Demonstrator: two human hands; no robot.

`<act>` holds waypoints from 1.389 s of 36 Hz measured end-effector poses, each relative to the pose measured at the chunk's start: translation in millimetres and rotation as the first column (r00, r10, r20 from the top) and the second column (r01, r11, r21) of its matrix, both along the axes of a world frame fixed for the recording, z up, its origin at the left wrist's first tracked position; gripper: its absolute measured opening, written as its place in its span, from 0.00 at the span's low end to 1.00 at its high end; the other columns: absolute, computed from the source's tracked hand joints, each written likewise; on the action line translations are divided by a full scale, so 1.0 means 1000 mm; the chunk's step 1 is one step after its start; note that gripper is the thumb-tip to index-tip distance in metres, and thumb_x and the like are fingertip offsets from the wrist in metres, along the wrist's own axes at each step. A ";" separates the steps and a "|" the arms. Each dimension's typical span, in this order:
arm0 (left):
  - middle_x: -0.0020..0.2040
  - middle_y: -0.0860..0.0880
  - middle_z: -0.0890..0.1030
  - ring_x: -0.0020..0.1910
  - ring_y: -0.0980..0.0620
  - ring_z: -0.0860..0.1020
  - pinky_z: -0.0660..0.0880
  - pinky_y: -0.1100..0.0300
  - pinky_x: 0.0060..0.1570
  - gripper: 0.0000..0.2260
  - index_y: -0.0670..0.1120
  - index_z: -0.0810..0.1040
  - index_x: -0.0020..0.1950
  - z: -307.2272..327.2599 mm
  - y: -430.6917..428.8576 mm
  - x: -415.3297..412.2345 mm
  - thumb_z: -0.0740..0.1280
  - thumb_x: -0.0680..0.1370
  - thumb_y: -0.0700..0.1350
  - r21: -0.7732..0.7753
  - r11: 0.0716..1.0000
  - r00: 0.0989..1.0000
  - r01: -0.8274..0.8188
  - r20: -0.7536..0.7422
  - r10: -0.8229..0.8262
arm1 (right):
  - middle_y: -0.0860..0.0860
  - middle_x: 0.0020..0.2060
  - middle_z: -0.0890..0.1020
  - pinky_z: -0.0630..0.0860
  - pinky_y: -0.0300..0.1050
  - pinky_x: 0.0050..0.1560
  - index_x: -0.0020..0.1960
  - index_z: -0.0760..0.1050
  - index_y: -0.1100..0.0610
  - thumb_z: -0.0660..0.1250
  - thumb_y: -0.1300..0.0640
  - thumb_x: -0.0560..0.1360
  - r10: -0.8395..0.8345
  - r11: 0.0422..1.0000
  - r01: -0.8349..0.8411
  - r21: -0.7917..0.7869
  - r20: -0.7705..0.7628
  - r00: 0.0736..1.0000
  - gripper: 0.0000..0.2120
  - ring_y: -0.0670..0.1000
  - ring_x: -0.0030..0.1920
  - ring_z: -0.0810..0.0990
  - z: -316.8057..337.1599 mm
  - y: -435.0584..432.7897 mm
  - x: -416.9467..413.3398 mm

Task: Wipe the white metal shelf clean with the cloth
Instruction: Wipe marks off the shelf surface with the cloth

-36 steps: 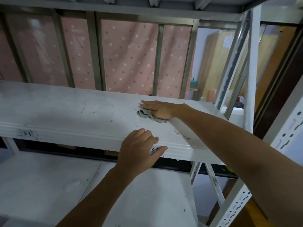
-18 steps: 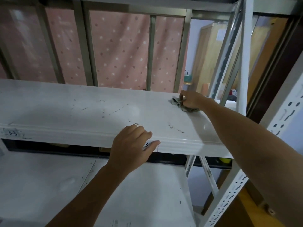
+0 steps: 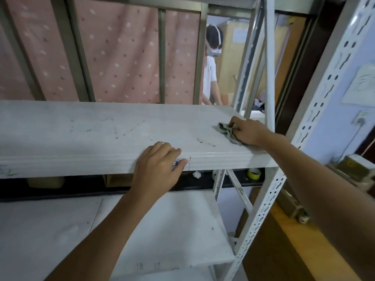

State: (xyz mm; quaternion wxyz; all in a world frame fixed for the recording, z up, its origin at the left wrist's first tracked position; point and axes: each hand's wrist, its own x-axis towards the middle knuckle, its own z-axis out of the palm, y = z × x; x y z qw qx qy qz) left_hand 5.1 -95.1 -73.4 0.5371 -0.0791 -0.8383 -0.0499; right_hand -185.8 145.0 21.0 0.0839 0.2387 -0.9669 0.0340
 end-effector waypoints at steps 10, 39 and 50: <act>0.45 0.47 0.84 0.43 0.46 0.81 0.79 0.53 0.41 0.04 0.42 0.86 0.48 -0.004 -0.023 0.018 0.72 0.78 0.40 0.002 0.998 0.995 0.056 -0.084 -0.055 | 0.60 0.45 0.81 0.65 0.51 0.40 0.50 0.62 0.57 0.52 0.53 0.79 -0.055 0.998 0.060 0.033 -0.136 0.989 0.07 0.59 0.38 0.70 -0.008 -0.038 0.076; 0.36 0.45 0.83 0.32 0.45 0.78 0.76 0.53 0.32 0.13 0.40 0.85 0.39 0.010 -0.140 0.058 0.76 0.76 0.49 -0.217 0.976 0.991 -0.032 -0.133 0.003 | 0.55 0.44 0.78 0.64 0.49 0.41 0.57 0.66 0.58 0.55 0.52 0.77 0.043 0.993 -0.053 -0.105 -0.100 0.994 0.13 0.57 0.42 0.70 -0.009 -0.210 0.149; 0.38 0.47 0.80 0.36 0.45 0.76 0.76 0.53 0.36 0.09 0.41 0.85 0.44 0.016 -0.159 0.060 0.74 0.77 0.47 -0.115 0.976 0.983 0.183 0.043 -0.179 | 0.54 0.41 0.72 0.65 0.49 0.41 0.52 0.63 0.58 0.56 0.54 0.77 -0.069 0.991 0.058 -0.122 -0.087 0.994 0.08 0.58 0.42 0.70 -0.007 -0.204 0.152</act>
